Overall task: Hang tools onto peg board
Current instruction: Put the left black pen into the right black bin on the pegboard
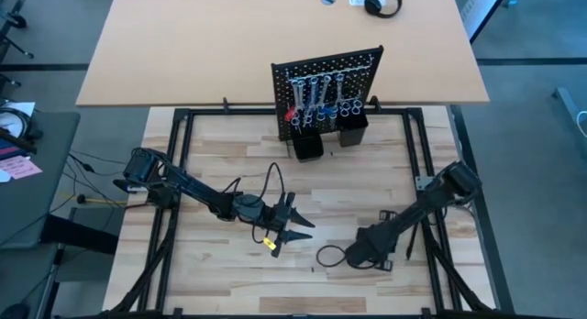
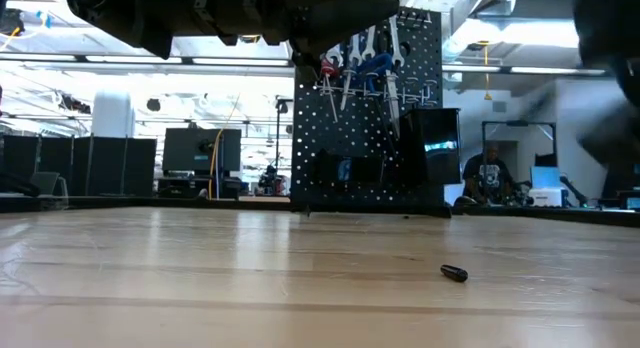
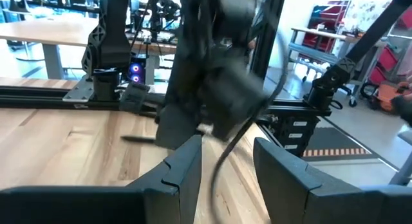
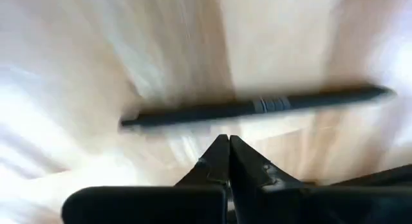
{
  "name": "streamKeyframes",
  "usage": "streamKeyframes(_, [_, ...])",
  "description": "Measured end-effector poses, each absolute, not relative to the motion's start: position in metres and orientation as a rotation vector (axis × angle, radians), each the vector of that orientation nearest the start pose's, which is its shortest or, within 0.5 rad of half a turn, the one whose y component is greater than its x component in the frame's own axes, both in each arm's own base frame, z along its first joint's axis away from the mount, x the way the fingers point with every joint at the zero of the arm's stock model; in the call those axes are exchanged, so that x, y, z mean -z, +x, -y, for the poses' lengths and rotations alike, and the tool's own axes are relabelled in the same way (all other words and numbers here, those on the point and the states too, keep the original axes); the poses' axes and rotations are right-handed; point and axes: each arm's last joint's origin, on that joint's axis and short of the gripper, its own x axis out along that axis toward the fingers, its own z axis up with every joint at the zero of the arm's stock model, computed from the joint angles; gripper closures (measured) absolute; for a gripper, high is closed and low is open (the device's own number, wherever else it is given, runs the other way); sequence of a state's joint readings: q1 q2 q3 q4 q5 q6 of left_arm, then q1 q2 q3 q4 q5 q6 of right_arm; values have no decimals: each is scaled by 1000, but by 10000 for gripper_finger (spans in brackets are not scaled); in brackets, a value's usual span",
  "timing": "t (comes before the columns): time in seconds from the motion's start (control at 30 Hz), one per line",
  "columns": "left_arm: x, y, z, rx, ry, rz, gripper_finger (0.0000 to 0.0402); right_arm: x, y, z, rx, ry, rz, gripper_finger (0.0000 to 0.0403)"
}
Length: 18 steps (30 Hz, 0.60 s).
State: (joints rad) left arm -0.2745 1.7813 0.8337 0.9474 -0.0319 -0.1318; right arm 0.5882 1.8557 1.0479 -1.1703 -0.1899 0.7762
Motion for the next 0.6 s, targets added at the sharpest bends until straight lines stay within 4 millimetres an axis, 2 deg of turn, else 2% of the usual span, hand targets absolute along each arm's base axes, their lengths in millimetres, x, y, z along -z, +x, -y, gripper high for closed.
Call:
streamKeyframes(0.13, [-198,350,98,242,-131,-15,267,-167,232,-158,261,84,-1814,391])
streamKeyframes(0.3, [-198,350,98,242,-132,-16,267,-193,232,-156,109,13,-1735,367])
streamKeyframes(0.47, [-198,350,98,242,-133,-16,267,-193,230,-160,-171,-214,-1716,313])
streamKeyframes(0.6, [-198,350,98,242,-134,-16,267,-177,231,-168,-420,-464,-1706,253])
